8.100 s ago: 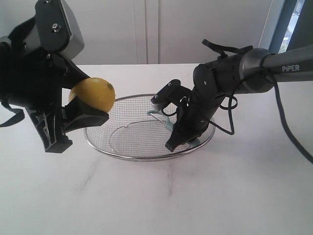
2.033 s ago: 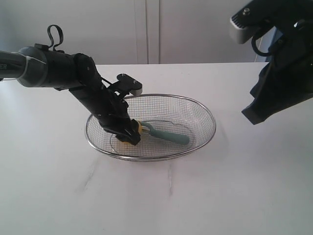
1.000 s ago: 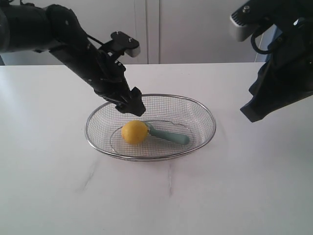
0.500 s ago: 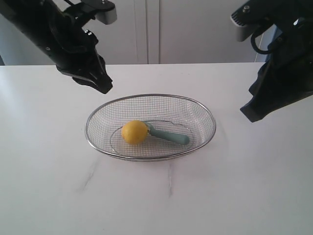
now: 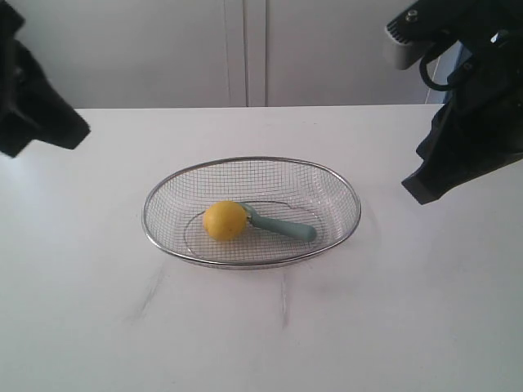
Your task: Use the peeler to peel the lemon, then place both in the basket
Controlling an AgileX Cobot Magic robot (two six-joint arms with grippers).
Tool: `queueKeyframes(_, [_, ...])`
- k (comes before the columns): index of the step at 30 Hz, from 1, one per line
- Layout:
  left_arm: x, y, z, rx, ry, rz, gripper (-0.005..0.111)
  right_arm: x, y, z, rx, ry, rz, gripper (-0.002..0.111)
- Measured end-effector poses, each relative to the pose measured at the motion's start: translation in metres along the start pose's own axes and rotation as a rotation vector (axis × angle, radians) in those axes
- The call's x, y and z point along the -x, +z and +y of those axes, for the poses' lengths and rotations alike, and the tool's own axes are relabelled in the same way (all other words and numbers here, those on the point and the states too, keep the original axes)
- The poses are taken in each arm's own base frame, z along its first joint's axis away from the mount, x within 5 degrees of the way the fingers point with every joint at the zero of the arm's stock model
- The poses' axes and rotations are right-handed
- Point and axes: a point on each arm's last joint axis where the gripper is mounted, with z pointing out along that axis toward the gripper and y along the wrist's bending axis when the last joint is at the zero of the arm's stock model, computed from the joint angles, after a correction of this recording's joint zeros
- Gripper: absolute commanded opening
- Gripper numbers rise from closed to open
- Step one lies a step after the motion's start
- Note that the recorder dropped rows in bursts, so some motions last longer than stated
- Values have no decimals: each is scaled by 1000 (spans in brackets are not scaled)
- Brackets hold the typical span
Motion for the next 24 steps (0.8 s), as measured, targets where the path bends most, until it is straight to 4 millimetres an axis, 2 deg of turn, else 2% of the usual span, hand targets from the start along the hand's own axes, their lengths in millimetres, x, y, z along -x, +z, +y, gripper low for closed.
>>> queueKeyframes(5, [-36,-42,-24,37,-26,-90,0,0,0,0,0,0,0,0])
queueKeyframes(11, [-85,-82,-53,76,-41,-218,0,0,0,0,0,0,0,0])
queueKeyframes(18, [-120,-101,-74,97,-40,-338,0,0,0,0,0,0,-2,0])
queueKeyframes(24, [-122,-105,-75,103,-37,-367,0,0,0,0,-1,0,-3,0])
